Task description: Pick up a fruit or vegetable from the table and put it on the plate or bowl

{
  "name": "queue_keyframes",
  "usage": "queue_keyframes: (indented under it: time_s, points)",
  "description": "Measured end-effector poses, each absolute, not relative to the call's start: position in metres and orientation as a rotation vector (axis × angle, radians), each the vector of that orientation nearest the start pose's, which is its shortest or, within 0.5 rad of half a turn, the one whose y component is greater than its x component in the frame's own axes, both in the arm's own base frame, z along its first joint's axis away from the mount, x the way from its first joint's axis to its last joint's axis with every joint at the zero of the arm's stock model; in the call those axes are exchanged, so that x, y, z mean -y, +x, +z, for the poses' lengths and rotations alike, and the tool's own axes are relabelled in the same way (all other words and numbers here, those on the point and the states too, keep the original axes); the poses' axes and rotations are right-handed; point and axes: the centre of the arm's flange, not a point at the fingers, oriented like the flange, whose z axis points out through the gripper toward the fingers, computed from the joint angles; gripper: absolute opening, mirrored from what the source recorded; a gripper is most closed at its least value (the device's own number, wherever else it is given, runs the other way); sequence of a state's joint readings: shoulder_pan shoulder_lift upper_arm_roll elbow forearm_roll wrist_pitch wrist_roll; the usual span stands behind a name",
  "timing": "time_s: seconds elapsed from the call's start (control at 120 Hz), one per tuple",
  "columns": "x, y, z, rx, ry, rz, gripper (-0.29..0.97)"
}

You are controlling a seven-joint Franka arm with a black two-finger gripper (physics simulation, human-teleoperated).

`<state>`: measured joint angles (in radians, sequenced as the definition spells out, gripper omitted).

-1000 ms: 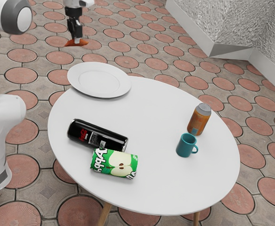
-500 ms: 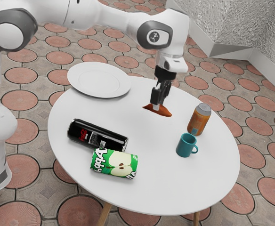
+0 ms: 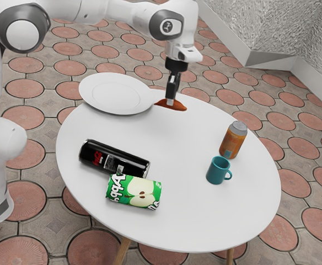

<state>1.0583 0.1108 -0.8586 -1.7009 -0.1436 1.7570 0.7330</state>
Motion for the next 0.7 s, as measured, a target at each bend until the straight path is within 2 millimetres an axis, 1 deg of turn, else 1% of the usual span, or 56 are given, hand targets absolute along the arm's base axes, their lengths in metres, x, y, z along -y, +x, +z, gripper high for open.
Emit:
queue_keyframes:
  time_s: [0.075,0.217,0.367,0.55,0.592,0.625,0.7]
  points:
    - [-0.124,0.571,0.539,-0.818,-3.242,-0.141,0.13]
    - [-0.122,0.569,0.539,-0.803,-3.239,-0.128,0.13]
    - [-0.114,0.556,0.537,-0.761,-3.217,-0.074,0.13]
    - [-0.113,0.538,0.532,-0.696,-3.207,-0.025,0.12]
    - [-0.117,0.535,0.531,-0.676,-3.209,-0.018,0.12]
    - [-0.123,0.531,0.531,-0.65,-3.212,-0.015,0.12]
    - [-0.15,0.52,0.528,-0.558,-3.227,-0.008,0.13]
